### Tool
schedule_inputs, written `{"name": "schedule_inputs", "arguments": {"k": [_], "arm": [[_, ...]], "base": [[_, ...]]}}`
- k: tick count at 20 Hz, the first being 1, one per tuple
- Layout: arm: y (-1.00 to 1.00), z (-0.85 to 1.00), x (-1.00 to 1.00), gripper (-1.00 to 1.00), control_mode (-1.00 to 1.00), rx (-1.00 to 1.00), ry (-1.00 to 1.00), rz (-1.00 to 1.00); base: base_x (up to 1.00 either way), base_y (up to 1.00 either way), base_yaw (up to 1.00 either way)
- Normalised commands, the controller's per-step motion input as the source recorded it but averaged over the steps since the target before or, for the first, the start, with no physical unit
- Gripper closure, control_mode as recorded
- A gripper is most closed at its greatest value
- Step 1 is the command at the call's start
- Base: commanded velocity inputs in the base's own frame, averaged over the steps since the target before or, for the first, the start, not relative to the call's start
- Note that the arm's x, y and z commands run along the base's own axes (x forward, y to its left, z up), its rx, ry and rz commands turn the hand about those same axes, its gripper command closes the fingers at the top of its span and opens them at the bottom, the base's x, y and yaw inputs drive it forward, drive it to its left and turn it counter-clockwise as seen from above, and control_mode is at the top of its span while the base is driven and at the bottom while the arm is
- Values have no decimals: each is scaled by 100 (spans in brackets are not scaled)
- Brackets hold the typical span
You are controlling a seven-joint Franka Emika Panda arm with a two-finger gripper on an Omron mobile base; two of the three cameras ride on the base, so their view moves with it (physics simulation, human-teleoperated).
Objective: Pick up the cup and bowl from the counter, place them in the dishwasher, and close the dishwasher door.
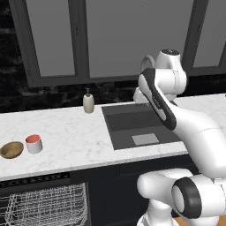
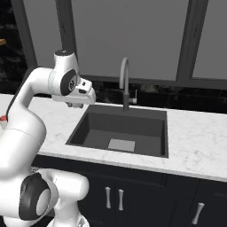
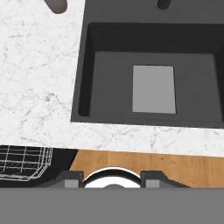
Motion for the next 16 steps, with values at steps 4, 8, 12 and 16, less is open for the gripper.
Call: {"name": "schedule_inputs", "arguments": {"k": [4,8,12,16], "arm": [[0,-1,-7,-100,-100,-1,0,0],[0,0,-59,-100,-100,0,-6,5],[0,0,-48,-100,-100,0,-2,1],[0,0,-6,-100,-100,0,0,1]], "base": [[0,0,0],[0,0,0],[0,0,0],[0,0,0]]}}
